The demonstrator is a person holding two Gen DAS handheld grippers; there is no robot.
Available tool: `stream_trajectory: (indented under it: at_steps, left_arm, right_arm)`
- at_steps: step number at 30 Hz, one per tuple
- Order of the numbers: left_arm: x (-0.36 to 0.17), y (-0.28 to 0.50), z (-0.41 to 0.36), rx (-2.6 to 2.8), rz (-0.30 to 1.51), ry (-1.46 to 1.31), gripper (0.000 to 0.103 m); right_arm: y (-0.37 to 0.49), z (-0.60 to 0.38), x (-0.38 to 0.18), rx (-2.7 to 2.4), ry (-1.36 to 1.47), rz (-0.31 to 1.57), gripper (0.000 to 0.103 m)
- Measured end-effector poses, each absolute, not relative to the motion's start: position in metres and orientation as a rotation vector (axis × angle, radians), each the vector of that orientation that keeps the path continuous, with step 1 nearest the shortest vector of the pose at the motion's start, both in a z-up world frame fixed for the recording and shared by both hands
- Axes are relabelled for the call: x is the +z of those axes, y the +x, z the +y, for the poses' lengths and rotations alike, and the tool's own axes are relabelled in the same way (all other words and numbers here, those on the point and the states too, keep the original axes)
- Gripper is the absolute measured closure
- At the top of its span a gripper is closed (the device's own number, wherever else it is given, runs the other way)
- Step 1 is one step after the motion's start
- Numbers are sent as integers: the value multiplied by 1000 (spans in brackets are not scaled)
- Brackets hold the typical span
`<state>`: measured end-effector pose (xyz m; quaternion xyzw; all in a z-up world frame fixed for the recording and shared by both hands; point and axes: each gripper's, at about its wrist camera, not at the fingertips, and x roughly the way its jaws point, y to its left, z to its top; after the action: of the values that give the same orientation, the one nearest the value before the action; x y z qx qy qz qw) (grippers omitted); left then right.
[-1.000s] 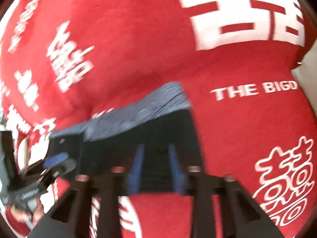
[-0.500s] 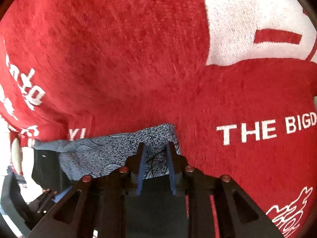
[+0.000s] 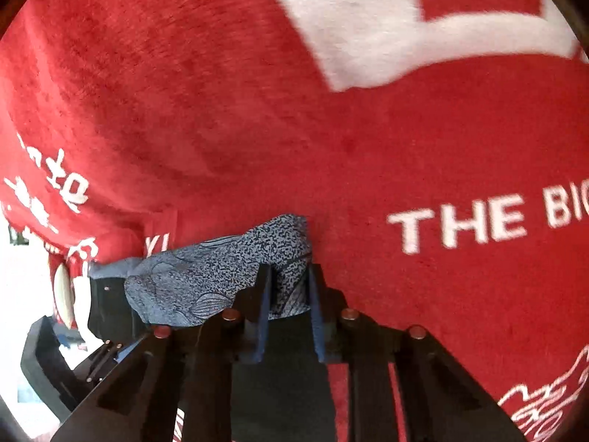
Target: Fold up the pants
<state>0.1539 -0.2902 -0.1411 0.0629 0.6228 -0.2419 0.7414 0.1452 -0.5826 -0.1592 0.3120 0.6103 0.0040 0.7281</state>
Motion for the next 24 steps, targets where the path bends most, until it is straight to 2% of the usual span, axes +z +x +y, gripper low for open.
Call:
stream_trajectory:
  at_steps: [2, 3, 5, 12, 13, 15, 20, 22, 24]
  left_arm:
    - [-145, 152, -293, -530, 1358, 156, 42]
    - [-145, 149, -295, -529, 1346, 174, 42]
    - [-145, 142, -296, -535, 1325, 204, 42]
    - [-145, 128, -284, -529, 1321, 195, 42]
    - [-147, 126, -281, -511, 1332, 191, 36]
    - [-152, 126, -271, -508, 1353, 141, 36]
    - [-151, 121, -267, -494, 1349, 139, 36]
    - [-151, 119, -266, -490, 1348, 133, 36]
    - [-149, 120, -259, -482, 1353, 113, 36]
  right_arm:
    - [139, -588, -167, -35, 727, 1345, 81]
    - [138, -588, -171, -57, 744, 1349, 71]
    - [135, -588, -170, -78, 766, 1342, 63]
    - [103, -556, -120, -32, 604, 1288, 63]
    - [98, -547, -113, -21, 581, 1281, 63]
    - [95, -526, -107, 6, 554, 1273, 63]
    - [90, -482, -136, -6, 451, 1361, 63]
    - [88, -475, -140, -31, 421, 1334, 63]
    - [89, -475, -139, -39, 431, 1335, 59]
